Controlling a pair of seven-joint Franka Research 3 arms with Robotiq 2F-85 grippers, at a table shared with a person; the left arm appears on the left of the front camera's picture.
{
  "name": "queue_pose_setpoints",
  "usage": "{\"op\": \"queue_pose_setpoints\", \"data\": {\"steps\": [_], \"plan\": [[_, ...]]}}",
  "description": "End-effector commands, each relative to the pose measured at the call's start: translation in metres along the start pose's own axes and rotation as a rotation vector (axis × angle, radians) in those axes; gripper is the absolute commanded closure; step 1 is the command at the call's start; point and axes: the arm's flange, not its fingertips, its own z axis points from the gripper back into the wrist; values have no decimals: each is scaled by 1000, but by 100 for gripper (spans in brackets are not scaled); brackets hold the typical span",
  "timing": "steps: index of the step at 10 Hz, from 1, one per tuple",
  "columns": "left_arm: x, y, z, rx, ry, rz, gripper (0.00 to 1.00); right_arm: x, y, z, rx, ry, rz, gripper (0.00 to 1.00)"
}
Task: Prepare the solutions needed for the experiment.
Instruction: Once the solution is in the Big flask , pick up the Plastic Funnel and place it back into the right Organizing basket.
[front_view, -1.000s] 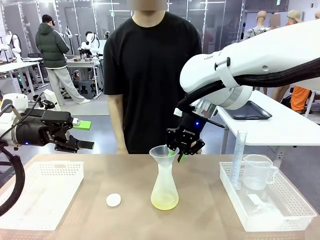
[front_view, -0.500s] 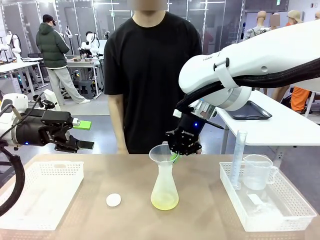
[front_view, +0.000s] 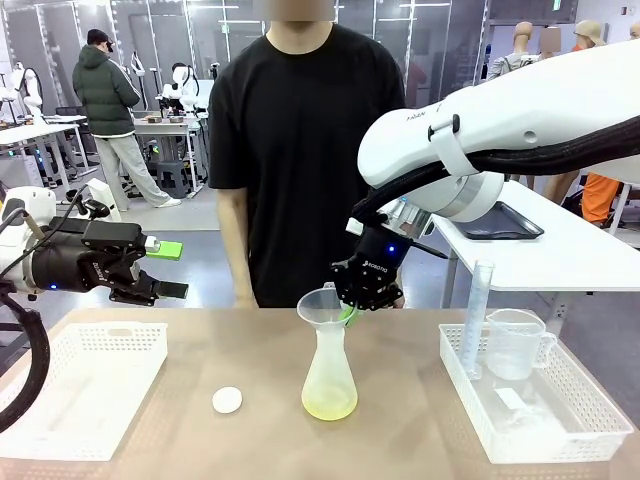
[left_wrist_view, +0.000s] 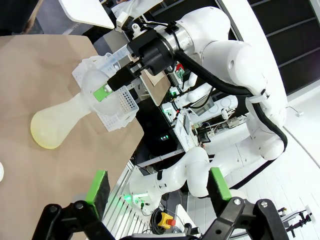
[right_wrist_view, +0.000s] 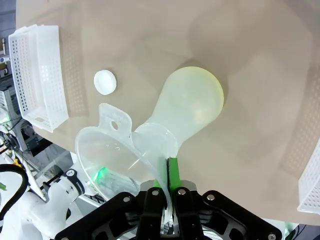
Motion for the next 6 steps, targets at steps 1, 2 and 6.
{"op": "queue_pose_setpoints", "data": {"steps": [1,2,6], "plan": [[1,-2,-2,-23,-15,9,0,-15,5,1,36,-29,-11,100],[1,-2,-2,-23,-15,9,0,-18,6,4,30,-34,-9,100],[1,-2,-2,-23,-15,9,0,-34,13,25,35,-83,25,100]]}}
